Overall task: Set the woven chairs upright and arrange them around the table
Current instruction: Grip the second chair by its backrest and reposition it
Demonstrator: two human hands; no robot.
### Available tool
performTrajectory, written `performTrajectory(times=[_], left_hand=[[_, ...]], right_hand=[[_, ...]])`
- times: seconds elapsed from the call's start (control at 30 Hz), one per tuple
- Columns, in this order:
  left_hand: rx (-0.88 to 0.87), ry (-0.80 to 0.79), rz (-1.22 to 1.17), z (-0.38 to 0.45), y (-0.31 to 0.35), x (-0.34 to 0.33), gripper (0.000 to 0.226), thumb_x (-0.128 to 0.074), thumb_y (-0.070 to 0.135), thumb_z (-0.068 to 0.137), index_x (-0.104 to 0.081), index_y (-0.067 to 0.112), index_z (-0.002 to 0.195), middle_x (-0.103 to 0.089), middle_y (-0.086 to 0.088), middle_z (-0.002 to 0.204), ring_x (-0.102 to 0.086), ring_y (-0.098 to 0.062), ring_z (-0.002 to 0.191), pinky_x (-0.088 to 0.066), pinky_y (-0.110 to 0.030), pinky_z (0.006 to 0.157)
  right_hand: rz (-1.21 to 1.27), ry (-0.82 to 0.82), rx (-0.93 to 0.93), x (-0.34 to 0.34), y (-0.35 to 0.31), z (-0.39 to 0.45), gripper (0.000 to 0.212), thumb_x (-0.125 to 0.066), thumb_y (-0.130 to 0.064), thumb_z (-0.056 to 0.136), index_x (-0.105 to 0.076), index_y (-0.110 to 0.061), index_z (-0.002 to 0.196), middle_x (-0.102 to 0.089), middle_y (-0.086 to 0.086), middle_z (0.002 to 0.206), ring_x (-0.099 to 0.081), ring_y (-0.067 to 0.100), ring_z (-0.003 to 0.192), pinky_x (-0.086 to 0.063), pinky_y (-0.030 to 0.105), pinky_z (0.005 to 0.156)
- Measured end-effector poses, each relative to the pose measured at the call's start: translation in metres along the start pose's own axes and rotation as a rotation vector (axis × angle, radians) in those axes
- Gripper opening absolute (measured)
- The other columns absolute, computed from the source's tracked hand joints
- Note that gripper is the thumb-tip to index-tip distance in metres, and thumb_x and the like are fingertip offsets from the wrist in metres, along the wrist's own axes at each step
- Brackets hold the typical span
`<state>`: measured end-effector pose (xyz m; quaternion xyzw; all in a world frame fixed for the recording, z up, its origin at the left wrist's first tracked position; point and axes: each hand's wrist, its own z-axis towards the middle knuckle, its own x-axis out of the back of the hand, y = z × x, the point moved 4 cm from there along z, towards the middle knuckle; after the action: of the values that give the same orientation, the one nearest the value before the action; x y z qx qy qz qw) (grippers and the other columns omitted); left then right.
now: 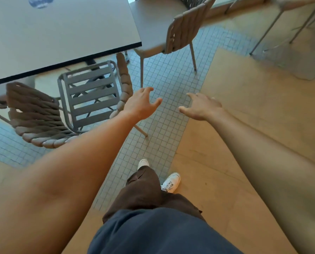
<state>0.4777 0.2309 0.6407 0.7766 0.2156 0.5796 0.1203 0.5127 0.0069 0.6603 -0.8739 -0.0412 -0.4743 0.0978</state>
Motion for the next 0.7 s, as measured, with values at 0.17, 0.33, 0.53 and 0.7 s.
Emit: performTrajectory(times=[0.17, 0.33, 0.53, 0.7], left_hand=[[0.047, 0.003, -0.081, 0.049, 0.015, 0.005, 0.072, -0.049, 0.066, 0.094, -0.039, 0.022, 0.15, -0.042, -0.005, 0.156, -0.042, -0.025, 0.142, -0.04, -0.051, 0.11], [0.048, 0.004, -0.093, 0.114, 0.028, 0.012, 0.072, -0.049, 0.066, 0.094, -0.038, 0.023, 0.151, -0.043, -0.007, 0.156, -0.041, -0.027, 0.142, -0.04, -0.054, 0.109], [0.043, -0.009, -0.126, 0.193, 0.049, 0.026, 0.072, -0.051, 0.066, 0.093, -0.041, 0.023, 0.149, -0.047, -0.006, 0.154, -0.045, -0.025, 0.139, -0.04, -0.051, 0.11], [0.013, 0.015, -0.126, 0.243, 0.077, 0.039, 0.069, -0.053, 0.064, 0.093, -0.044, 0.022, 0.147, -0.048, -0.004, 0.152, -0.046, -0.023, 0.138, -0.041, -0.049, 0.11]], right_hand=[[0.06, -0.014, 0.009, 0.03, 0.02, 0.037, 0.087, -0.05, -0.072, 0.091, -0.027, -0.027, 0.162, -0.036, 0.006, 0.165, -0.035, 0.032, 0.149, -0.03, 0.056, 0.118], [0.062, -0.01, 0.009, 0.068, 0.035, 0.082, 0.086, -0.049, -0.073, 0.092, -0.028, -0.027, 0.162, -0.037, 0.007, 0.164, -0.035, 0.033, 0.149, -0.033, 0.055, 0.117], [0.058, 0.01, -0.029, 0.117, 0.055, 0.141, 0.085, -0.049, -0.072, 0.093, -0.028, -0.026, 0.162, -0.037, 0.008, 0.164, -0.038, 0.033, 0.147, -0.036, 0.053, 0.113], [0.051, 0.061, -0.014, 0.157, 0.073, 0.181, 0.085, -0.051, -0.072, 0.092, -0.03, -0.027, 0.161, -0.038, 0.008, 0.163, -0.04, 0.033, 0.146, -0.035, 0.054, 0.114]])
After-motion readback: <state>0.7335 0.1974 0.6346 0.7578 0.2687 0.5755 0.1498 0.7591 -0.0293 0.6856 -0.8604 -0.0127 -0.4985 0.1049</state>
